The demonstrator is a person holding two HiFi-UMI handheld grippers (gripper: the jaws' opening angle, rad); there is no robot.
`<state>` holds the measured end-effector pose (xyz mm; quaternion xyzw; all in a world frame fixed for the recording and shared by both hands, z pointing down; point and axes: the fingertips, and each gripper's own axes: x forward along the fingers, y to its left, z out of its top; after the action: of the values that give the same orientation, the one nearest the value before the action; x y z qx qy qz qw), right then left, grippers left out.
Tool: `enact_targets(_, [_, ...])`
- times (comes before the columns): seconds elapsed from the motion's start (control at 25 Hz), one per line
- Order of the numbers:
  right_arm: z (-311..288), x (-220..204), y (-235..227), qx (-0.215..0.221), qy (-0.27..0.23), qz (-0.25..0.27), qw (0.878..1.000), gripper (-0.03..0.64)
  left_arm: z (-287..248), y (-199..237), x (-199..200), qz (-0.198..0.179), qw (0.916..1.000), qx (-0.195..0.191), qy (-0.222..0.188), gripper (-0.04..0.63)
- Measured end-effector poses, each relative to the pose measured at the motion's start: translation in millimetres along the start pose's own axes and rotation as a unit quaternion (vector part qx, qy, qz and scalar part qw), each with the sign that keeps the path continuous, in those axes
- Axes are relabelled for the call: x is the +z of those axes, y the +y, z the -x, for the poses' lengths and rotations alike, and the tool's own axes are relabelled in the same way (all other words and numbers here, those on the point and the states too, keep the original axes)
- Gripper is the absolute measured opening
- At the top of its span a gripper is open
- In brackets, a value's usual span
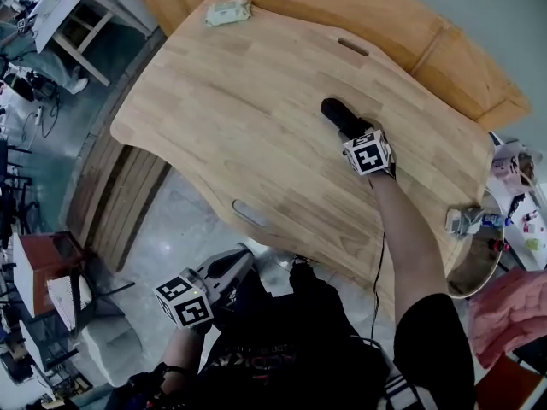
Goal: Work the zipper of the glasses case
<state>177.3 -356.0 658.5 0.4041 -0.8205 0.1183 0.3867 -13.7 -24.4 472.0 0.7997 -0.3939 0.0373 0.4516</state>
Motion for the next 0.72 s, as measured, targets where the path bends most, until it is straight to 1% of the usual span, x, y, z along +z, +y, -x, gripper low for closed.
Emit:
enact_targets(0.24, [36.6, 30.6, 18.2, 0.014, -0.072, -0.013, 0.997, 0.281, -1.1, 6.4, 10.4, 0.012, 0.9997, -0.014, -0.015, 0.011])
enact_targets(0.36, [68.4, 55.6, 37.4, 0.029, -0.123, -0.017, 0.992, 0.281, -2.9, 7.6, 20.9, 0.026, 0.9985, -0.031, -0.037, 0.011])
enact_targets(0.4, [81.3, 65.7, 45.8, 0.035, -0.143, -0.018, 0.989, 0.281, -3.4, 8.0, 26.3, 0.035, 0.9975, -0.039, -0.048, 0.02])
enact_targets(0.44, [95.3, 76.2, 55.3, 0.04, -0.163, -0.018, 0.986, 0.281, -3.7, 8.7, 32.3, 0.047, 0.9959, -0.05, -0.059, 0.062])
enact_targets(0.48, [110.3, 86.7, 65.7, 0.045, -0.183, -0.017, 0.982, 0.281, -3.9, 9.4, 38.8, 0.061, 0.9937, -0.062, -0.071, 0.128])
enact_targets(0.6, [158.2, 118.4, 102.3, 0.059, -0.242, -0.003, 0.969, 0.281, -3.3, 11.0, 64.4, 0.097, 0.9847, -0.098, -0.106, 0.212])
enact_targets(0.68, [189.6, 138.5, 130.6, 0.071, -0.275, 0.013, 0.959, 0.281, -3.7, 8.9, 86.1, 0.101, 0.9796, -0.117, -0.129, 0.293])
enact_targets(0.72, [204.4, 146.5, 144.7, 0.077, -0.289, 0.021, 0.954, 0.281, -4.6, 5.5, 97.1, 0.097, 0.9773, -0.127, -0.139, 0.311])
